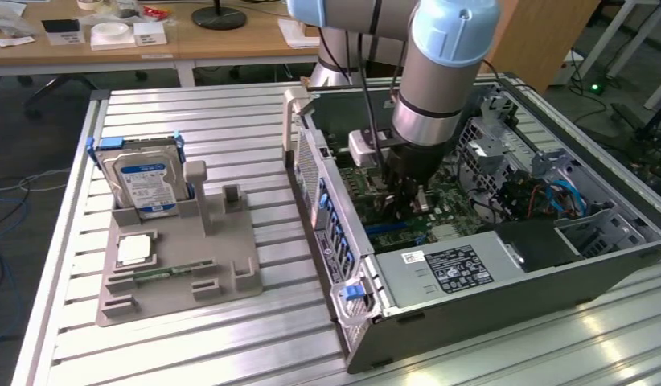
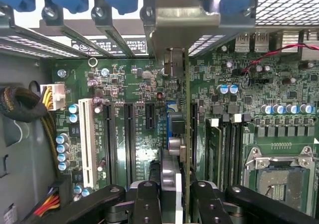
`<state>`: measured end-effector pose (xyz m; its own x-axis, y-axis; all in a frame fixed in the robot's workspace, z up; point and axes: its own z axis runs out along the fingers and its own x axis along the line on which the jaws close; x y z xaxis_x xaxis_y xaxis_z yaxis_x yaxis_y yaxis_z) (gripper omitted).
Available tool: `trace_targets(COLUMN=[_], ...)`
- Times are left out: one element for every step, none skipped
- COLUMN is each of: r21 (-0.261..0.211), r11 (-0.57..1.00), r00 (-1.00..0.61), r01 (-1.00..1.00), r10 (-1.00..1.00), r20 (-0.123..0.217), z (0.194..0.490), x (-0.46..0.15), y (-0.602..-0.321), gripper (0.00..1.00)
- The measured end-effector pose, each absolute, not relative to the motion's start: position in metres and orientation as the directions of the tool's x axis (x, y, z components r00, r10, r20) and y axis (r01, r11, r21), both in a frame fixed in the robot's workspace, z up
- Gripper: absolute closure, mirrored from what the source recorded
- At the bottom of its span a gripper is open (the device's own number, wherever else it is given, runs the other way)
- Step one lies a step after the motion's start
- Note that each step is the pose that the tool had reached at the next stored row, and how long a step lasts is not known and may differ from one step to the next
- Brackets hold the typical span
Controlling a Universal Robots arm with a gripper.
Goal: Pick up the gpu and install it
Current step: 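Insert the gpu into the slot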
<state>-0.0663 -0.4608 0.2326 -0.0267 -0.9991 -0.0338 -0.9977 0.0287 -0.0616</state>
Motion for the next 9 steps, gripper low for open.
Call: trace_targets(r21=[-0.061,-0.061,-0.061,-0.061,-0.061,-0.061,-0.061,-0.062,-0.061], r11=[0.029,0.029,0.029,0.029,0.029,0.029,0.029,0.029,0.029], r00=[-0.027,-0.027,-0.027,-0.027,-0.027,-0.027,-0.027,-0.027,-0.027], r01=[-0.998,-0.998,-0.998,-0.998,-0.998,-0.998,-0.998,-0.998,-0.998], r10=[-0.999,-0.999,-0.999,-0.999,-0.999,-0.999,-0.999,-0.999,-0.999], r20=[-0.034,-0.034,-0.034,-0.034,-0.034,-0.033,-0.034,-0.034,-0.034], z=[0.2317,0.2307,0.2298,0.2291,0.2288,0.2285,0.228,0.2275,0.227], x=[-0.0664,-0.0666,-0.0669,-0.0673,-0.0678,-0.0683,-0.069,-0.0694,-0.0699], y=[-0.4608,-0.4608,-0.4608,-0.4608,-0.4609,-0.4609,-0.4609,-0.4608,-0.4608], gripper=[0.72,0.72,0.72,0.72,0.72,0.72,0.72,0.72,0.72])
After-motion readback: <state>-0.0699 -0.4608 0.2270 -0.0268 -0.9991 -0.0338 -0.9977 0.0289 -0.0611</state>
